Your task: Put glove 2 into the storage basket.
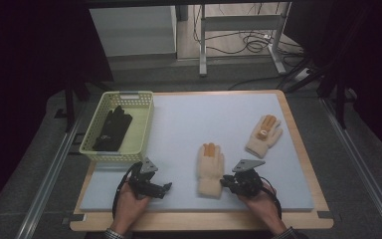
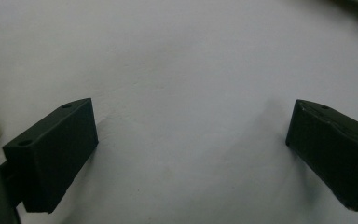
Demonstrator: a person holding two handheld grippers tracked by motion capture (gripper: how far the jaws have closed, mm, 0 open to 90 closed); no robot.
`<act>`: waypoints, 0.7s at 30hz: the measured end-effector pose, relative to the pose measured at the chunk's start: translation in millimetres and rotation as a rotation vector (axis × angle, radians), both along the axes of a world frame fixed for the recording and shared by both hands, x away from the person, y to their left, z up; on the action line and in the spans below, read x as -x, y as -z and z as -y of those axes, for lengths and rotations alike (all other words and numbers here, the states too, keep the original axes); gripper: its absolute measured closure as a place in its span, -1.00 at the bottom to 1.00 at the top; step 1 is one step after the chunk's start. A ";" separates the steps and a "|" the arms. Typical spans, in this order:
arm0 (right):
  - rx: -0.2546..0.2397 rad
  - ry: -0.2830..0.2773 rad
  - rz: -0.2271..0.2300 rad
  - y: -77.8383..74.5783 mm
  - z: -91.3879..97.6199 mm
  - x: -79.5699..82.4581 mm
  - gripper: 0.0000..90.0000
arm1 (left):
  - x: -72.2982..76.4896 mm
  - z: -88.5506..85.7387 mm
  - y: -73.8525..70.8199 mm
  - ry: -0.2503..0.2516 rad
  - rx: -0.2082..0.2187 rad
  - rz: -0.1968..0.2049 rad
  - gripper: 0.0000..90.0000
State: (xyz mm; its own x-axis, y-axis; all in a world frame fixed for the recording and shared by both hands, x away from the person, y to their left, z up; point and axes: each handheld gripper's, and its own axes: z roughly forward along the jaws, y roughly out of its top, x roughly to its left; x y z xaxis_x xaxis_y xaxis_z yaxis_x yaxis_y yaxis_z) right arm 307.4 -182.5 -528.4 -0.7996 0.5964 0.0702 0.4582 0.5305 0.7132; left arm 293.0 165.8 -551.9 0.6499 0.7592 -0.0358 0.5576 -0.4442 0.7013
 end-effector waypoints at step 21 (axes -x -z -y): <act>0.010 0.215 0.077 -26.4 69.9 -42.9 0.39 | 0.0 0.0 0.0 0.000 0.000 0.000 -0.95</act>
